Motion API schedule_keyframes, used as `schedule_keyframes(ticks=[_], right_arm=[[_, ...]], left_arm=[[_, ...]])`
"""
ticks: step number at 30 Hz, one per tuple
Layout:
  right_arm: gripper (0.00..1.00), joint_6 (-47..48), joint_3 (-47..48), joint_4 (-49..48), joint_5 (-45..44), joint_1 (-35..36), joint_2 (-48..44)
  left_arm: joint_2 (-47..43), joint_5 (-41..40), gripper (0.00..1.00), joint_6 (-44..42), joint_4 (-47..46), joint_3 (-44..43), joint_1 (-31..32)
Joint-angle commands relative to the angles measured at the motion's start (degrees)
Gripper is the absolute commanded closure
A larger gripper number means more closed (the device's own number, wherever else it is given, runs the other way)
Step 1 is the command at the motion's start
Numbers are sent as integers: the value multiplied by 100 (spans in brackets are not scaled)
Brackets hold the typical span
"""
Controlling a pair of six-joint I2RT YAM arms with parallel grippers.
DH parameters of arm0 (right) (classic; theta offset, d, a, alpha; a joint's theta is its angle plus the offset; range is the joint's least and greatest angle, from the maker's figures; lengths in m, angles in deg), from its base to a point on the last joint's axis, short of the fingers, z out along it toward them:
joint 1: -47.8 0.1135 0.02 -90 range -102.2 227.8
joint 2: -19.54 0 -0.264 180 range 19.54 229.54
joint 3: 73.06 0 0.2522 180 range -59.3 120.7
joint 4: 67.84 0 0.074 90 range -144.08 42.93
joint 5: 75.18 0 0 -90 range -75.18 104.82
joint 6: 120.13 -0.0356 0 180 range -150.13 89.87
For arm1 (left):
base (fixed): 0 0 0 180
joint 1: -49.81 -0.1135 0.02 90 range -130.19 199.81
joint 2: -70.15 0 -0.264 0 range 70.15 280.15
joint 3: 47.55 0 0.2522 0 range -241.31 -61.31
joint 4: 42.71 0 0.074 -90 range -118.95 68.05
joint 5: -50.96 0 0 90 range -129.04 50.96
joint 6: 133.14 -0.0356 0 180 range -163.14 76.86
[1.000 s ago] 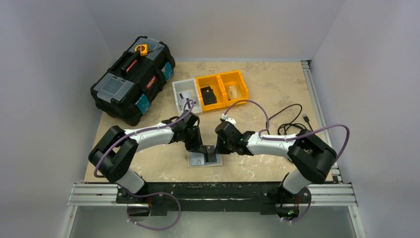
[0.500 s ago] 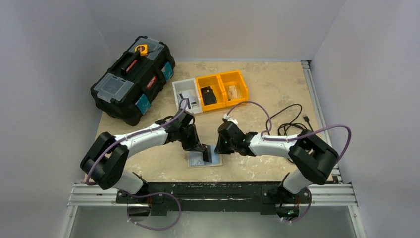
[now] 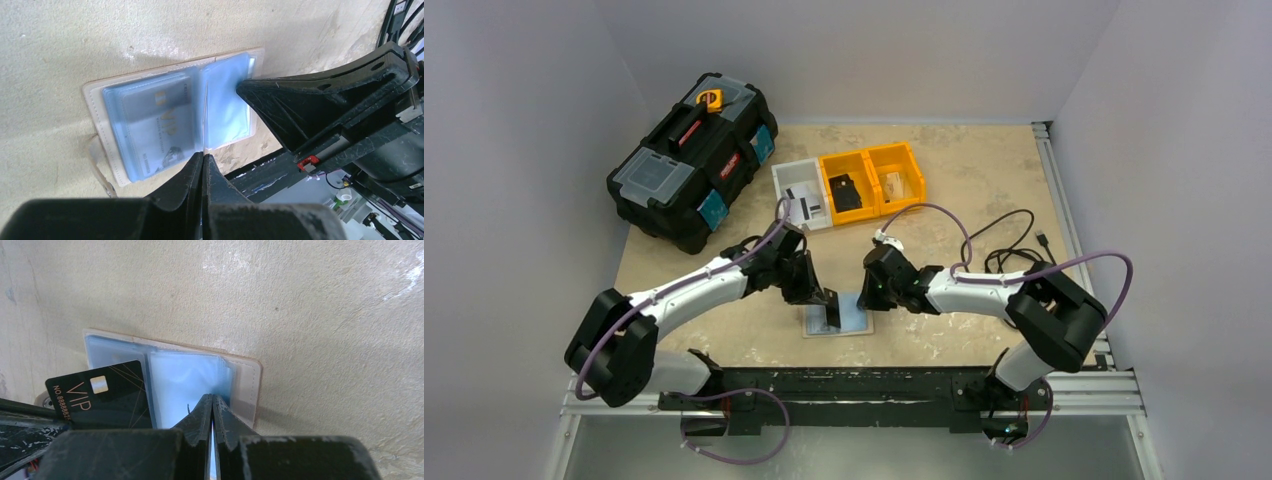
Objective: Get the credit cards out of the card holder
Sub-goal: Remove the credit card from the card holder, then place the credit card in the storage box.
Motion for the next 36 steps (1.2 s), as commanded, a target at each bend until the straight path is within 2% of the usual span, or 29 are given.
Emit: schedule_keyframes(ticks=[1,3,5,12,16,19,22,29,36], right_arm=[[100,198,79,707,-54,-5,8],[99,237,281,802,-41,-5,-164],[91,275,515,945,-5,-5,-388],[42,387,1173,1403,-98,-92,-1311],[21,472,1242,1770,-422,-224,-1829],[11,477,1161,1961,-665,-327,-2215],[8,418,1074,2111,-783,-366,-2580],[7,149,747,2441,-930,-364,-3292],[7,-27,572,2865,-1116,-365,-3876]], left_arm=[[-277,-112,100,-189,176,-38,-71],[-352,-124,100,-209,221,-82,-72],[-429,-131,100,-231,293,-138,-81],[-732,-202,100,-293,577,-560,-106],[-588,-270,100,-353,644,-1170,-256],[-250,-404,100,-453,652,-1857,-409],[300,-414,100,-591,515,-2708,-597],[2013,-412,100,-1095,649,-4747,-986],[3520,-219,100,-1398,443,-6063,-1262]])
